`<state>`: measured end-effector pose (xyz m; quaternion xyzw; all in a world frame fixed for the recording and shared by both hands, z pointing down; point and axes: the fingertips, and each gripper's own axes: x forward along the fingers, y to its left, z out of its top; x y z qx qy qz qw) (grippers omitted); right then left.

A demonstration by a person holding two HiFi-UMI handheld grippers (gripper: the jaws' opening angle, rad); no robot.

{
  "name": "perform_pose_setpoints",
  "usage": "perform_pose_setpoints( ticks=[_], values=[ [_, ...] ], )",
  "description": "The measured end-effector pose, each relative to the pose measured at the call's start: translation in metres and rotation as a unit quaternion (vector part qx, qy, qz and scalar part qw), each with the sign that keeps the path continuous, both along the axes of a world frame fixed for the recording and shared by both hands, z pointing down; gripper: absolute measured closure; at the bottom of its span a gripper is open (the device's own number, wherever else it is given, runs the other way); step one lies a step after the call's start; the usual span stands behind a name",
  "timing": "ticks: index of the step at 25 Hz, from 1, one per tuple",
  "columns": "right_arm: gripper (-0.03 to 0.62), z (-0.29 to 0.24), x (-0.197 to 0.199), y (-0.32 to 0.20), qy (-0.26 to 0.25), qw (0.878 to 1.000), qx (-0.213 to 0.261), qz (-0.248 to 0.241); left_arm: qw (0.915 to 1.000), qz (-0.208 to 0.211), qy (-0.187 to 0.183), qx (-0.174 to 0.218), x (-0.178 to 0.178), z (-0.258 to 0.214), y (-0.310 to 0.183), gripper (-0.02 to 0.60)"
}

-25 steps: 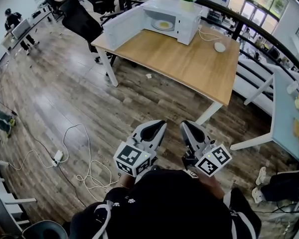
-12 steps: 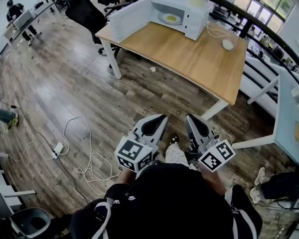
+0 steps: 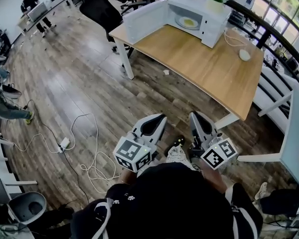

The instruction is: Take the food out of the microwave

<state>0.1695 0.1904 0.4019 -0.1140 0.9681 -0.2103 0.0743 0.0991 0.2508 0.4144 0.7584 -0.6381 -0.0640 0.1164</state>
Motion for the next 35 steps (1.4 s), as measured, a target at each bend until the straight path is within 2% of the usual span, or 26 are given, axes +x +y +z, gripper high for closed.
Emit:
perform_pose_setpoints(
  ticks=[5,9,17,26,31,35],
  values=[
    [0.594,0.007,-0.014,-0.034,0.010,1.000,0.000,0.008,0.9999,-0.008,-0.012,-0.009,-0.021,0.004,-0.028,0.558],
    [0.594,0.008,-0.021,-0.066,0.012,1.000,0.002,0.015,0.9997,-0.008,-0.008,-0.020,-0.032,0.006,-0.058,0.558],
    [0.549,0.011,-0.033,-0.119,0.017,1.000,-0.016,0.014,0.9991,-0.006,-0.010,-0.041,-0.043,0.003,-0.114,0.557],
    [0.530,0.014,-0.041,-0.176,0.003,0.999,-0.032,0.022,0.9977,0.017,-0.032,-0.057,-0.045,-0.001,-0.179,0.555],
    [0.521,0.019,-0.042,-0.204,0.001,0.999,-0.038,0.027,0.9972,0.027,-0.025,-0.066,-0.049,0.006,-0.215,0.555],
    [0.517,0.022,-0.036,-0.227,0.003,0.999,-0.038,0.038,0.9970,0.044,-0.027,-0.058,-0.044,0.003,-0.246,0.554]
  ],
)
